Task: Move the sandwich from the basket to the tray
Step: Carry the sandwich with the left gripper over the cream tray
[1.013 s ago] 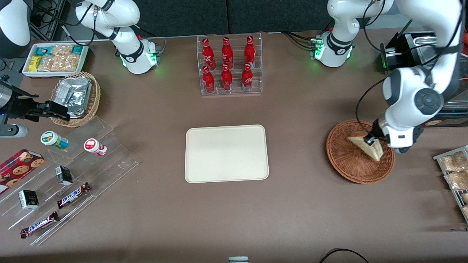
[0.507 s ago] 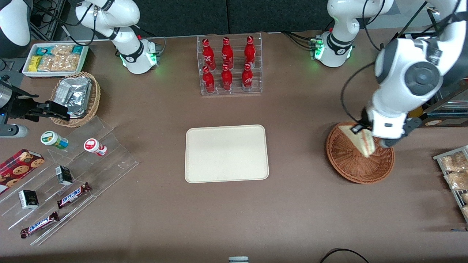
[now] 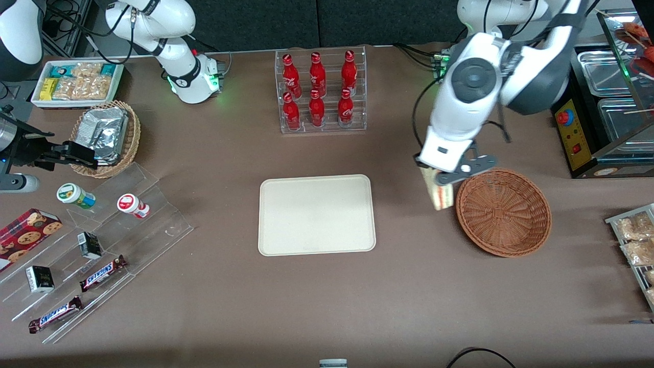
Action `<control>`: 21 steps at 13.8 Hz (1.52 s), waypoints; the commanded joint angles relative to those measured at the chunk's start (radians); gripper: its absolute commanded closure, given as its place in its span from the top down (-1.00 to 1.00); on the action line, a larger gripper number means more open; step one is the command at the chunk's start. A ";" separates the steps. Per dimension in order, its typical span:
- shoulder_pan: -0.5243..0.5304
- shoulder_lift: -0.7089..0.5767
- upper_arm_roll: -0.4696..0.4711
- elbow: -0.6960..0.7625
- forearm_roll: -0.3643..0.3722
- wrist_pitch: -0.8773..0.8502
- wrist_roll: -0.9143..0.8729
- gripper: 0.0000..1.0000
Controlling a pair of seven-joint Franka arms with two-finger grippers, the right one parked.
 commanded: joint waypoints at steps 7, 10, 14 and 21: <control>-0.134 0.390 -0.157 0.178 0.255 0.149 -0.175 -0.72; -0.220 0.525 -0.149 0.273 0.366 0.152 -0.273 -0.72; -0.276 0.614 -0.120 0.313 0.423 0.209 -0.294 -0.73; -0.369 0.671 -0.028 0.316 0.477 0.301 -0.380 -0.73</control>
